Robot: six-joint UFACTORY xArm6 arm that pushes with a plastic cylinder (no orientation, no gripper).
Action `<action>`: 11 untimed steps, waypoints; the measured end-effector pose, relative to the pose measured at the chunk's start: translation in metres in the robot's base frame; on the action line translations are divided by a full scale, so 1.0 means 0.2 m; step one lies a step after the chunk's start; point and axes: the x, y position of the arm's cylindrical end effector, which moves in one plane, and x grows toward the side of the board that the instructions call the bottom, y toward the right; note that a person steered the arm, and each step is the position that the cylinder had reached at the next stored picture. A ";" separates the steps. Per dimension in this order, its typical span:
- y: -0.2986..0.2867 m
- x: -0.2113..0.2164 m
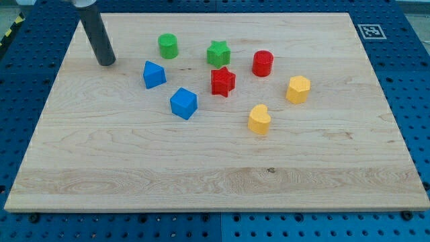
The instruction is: Slide the blue triangle diagonal to the blue cube
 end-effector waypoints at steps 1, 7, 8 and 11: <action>0.00 0.00; 0.57 0.21; 0.57 0.21; 0.51 0.31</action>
